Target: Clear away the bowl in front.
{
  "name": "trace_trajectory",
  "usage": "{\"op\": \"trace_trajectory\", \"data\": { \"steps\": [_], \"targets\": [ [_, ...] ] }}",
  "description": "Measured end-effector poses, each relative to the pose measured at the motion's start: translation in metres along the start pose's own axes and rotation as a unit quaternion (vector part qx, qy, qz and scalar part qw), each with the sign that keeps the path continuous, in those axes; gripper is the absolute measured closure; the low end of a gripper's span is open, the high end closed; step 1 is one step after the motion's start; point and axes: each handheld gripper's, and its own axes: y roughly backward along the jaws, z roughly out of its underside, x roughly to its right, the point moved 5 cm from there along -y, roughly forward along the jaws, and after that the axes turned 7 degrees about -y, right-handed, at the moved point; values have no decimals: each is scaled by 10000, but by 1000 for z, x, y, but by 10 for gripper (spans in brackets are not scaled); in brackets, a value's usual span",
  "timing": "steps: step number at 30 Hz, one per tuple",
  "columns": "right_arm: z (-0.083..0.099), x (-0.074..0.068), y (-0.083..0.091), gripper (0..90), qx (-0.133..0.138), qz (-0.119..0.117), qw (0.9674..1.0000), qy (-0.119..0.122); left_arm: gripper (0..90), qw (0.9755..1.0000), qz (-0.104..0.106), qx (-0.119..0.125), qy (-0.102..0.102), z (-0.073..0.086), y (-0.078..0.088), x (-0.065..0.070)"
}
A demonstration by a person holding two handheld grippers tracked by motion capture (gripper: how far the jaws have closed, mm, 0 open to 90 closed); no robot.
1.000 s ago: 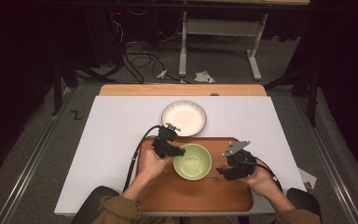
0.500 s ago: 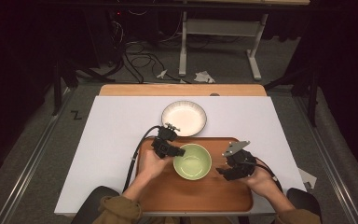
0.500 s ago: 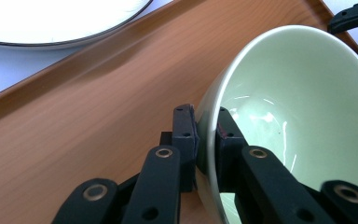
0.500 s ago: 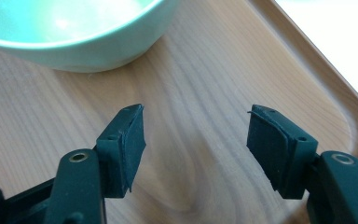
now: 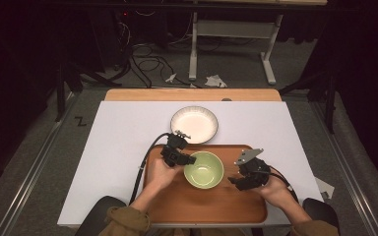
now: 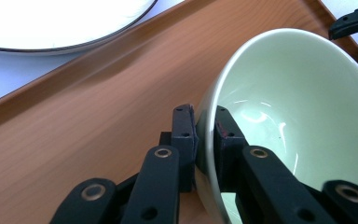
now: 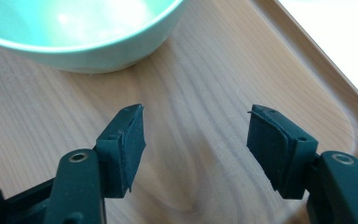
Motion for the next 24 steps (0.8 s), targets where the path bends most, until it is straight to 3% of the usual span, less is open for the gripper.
{"op": "trace_trajectory", "data": {
  "steps": [11, 15, 18, 24],
  "targets": [
    [0, 0, 0, 368, 4, 0, 10000, -7, 789, 10000, -67, 36, -12, 3, -2, 0],
    [0, -1, 0, 368, -13, -3, 10000, -26, 734, 9999, -101, 85, -97, 2, -1, 3],
    [0, -1, -1, 368, 1, -13, 10000, -27, 641, 9997, -72, 179, -171, 2, 0, 3],
    [0, -1, -1, 368, 6, -16, 10000, -25, 534, 9990, -93, 415, -167, -1, 7, 6]
  ]
}}
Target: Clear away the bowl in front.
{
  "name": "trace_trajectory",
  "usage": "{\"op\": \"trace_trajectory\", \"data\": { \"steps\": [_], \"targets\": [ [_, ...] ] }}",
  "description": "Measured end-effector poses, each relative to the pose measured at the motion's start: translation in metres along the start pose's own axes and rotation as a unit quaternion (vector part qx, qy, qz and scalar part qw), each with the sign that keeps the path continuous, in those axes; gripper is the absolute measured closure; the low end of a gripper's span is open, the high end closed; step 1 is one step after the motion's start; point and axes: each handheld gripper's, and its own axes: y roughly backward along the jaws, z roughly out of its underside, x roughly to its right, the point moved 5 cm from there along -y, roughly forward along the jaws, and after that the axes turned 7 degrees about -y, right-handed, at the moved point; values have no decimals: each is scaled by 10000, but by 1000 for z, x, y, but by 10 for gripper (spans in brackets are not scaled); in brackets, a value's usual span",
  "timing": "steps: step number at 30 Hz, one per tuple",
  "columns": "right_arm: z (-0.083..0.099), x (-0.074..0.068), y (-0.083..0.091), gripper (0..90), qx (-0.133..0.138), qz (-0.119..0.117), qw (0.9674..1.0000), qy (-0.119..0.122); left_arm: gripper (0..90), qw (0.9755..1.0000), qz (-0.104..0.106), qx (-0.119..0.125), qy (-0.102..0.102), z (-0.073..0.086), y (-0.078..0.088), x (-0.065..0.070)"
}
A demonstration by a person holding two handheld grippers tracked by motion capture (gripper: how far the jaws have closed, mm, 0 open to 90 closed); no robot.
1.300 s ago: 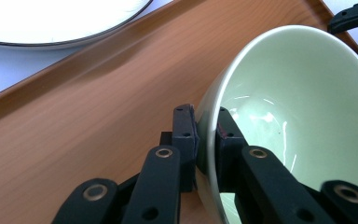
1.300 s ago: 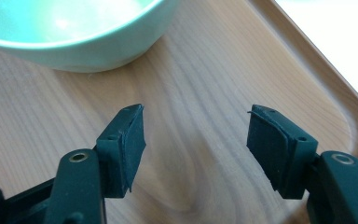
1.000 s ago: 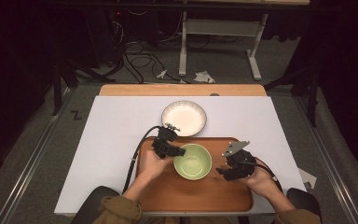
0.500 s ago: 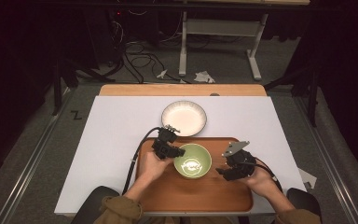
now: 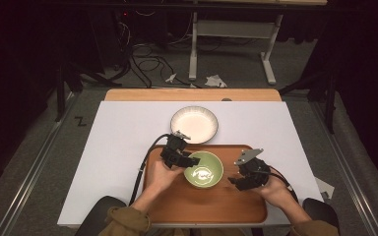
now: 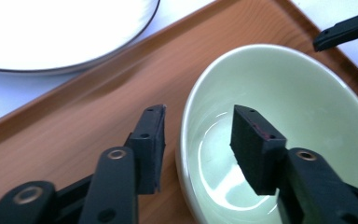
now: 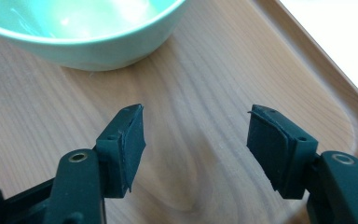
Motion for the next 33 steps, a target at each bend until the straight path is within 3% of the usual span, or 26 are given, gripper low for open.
{"op": "trace_trajectory", "data": {
  "steps": [8, 33],
  "targets": [
    [0, 1, 0, 368, -10, 15, 10000, 22, 489, 9995, -93, 267, -125, -3, 18, 3],
    [0, 0, 0, 367, -35, 6, 10000, 0, 471, 9965, -424, 571, -437, -1, 57, 7]
  ]
}}
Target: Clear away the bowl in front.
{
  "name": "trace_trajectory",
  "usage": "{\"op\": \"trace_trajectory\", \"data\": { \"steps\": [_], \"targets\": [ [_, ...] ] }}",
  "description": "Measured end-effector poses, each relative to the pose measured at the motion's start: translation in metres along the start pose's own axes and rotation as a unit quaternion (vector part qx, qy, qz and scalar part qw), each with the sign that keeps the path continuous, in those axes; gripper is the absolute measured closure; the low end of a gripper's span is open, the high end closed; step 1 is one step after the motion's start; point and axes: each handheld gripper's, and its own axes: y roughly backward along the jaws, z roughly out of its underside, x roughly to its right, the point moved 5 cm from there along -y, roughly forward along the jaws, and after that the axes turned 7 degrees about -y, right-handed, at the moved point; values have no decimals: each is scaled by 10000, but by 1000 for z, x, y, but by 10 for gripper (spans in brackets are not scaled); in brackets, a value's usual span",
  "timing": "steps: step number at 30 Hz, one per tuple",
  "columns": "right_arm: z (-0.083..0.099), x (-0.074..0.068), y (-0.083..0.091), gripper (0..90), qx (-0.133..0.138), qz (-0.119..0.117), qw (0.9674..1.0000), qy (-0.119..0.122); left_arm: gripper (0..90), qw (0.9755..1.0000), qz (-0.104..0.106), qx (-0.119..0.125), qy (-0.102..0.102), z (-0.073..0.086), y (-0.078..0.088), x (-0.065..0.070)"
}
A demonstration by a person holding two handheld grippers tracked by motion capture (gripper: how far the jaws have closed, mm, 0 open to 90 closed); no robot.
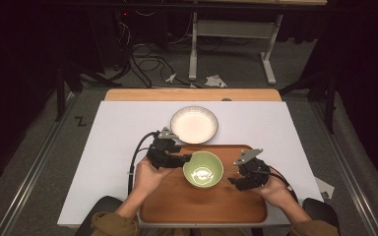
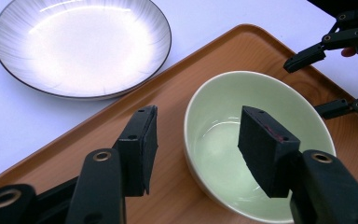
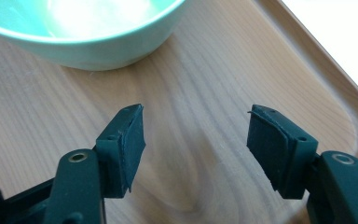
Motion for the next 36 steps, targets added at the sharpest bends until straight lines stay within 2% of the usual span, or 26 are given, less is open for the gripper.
{"op": "trace_trajectory", "data": {
  "steps": [6, 11, 20, 36],
  "targets": [
    [0, 0, 1, 368, -13, 8, 10000, 3, 470, 10000, -55, 8, -53, 3, 4, 0],
    [0, 0, 1, 368, -13, 9, 10000, 6, 466, 9999, -104, 56, 14, 9, 8, -2],
    [0, -1, 0, 368, -10, 11, 10000, -7, 461, 9998, -184, 96, -34, 17, 14, 0],
    [0, -1, -1, 368, -8, 13, 10000, 40, 459, 9997, -217, 111, 20, 29, 13, 4]
  ]
}}
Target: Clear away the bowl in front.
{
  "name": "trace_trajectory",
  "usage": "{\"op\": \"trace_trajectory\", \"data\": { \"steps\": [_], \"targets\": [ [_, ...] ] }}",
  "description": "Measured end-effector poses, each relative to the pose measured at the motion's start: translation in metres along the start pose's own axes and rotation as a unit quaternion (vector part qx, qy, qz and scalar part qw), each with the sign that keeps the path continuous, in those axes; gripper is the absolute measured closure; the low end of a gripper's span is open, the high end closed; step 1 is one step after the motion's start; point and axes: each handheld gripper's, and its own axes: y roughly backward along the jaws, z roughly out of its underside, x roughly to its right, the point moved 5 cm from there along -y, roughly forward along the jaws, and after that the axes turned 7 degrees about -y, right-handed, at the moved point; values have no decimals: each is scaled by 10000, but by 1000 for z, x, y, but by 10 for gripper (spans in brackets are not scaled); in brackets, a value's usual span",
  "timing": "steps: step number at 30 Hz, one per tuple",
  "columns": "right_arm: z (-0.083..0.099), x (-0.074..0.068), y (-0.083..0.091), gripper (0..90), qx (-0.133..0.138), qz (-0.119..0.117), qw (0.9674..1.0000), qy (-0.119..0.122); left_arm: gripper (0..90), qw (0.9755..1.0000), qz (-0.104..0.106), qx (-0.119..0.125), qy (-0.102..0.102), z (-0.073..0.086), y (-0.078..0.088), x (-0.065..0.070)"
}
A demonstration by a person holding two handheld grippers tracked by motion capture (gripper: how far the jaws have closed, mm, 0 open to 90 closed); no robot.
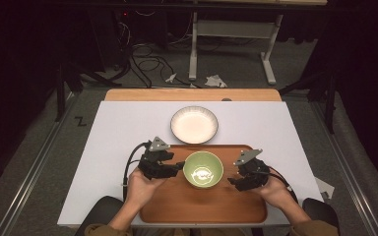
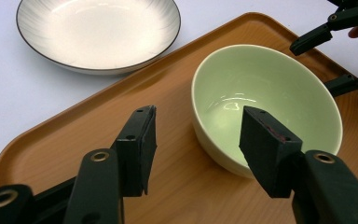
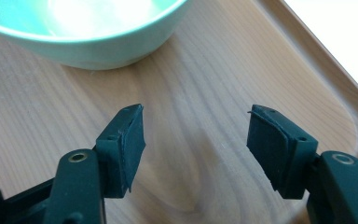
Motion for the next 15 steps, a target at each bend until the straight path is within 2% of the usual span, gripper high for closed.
{"op": "trace_trajectory", "data": {
  "steps": [15],
  "targets": [
    [0, 0, 0, 368, -4, 5, 10000, -6, 459, 9999, -108, -73, 34, 9, -6, -3]
  ]
}}
